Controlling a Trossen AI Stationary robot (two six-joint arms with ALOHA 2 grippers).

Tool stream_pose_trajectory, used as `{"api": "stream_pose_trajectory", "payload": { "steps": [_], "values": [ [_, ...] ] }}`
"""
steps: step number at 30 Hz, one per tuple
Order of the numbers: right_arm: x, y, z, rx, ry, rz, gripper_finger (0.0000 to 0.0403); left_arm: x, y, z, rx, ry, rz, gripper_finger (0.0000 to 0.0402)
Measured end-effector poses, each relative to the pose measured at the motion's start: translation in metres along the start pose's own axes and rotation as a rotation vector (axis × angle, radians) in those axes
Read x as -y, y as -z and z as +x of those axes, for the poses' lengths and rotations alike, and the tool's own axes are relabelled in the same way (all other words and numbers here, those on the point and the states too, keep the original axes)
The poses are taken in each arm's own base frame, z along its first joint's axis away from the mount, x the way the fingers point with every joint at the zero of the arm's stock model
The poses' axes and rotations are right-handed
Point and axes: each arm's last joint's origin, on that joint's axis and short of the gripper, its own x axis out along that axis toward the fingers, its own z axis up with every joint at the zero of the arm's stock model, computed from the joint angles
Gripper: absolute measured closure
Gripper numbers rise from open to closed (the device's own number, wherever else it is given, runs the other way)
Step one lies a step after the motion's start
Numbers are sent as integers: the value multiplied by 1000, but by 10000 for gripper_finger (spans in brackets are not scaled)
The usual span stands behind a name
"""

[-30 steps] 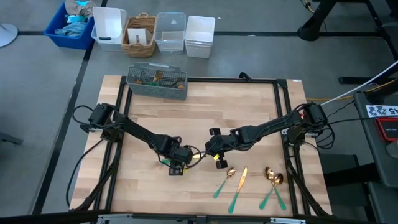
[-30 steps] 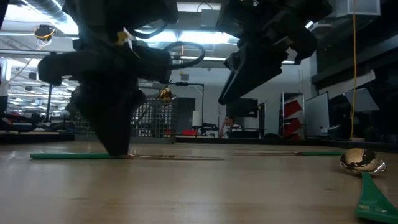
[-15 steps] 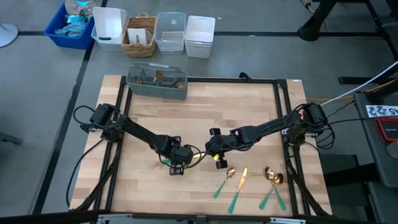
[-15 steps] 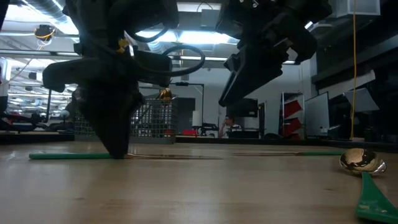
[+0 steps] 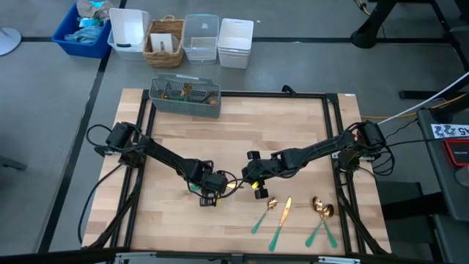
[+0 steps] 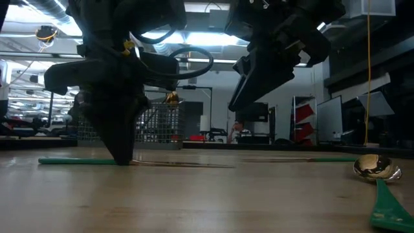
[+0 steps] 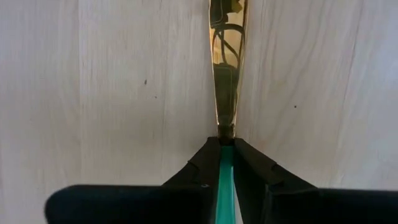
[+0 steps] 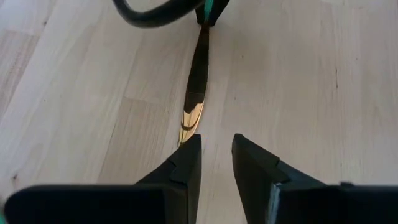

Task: Sort silverware
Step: Put the green knife into the gray silverware basket

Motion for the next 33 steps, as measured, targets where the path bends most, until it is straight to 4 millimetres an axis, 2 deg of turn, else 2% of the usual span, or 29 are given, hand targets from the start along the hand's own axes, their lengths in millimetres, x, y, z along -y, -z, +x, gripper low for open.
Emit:
{"api": "stream_pose_trajectory", "payload": {
  "steps": [5,10,17,24,33],
  "values": [
    [0,0,0,0,-2,0,310,-3,-1,1,-25,68,-52,368],
    [-2,1,0,-5,-76,0,310,-9,-4,2,-49,138,-114,368],
    [-5,12,-1,-121,-160,2,310,-16,-10,4,-46,232,-144,367],
    [-5,21,-3,-219,-158,27,310,-24,-13,1,-28,244,-177,377],
    [-3,24,-12,-262,-132,20,310,-29,-18,-2,8,245,-195,381]
  ]
}}
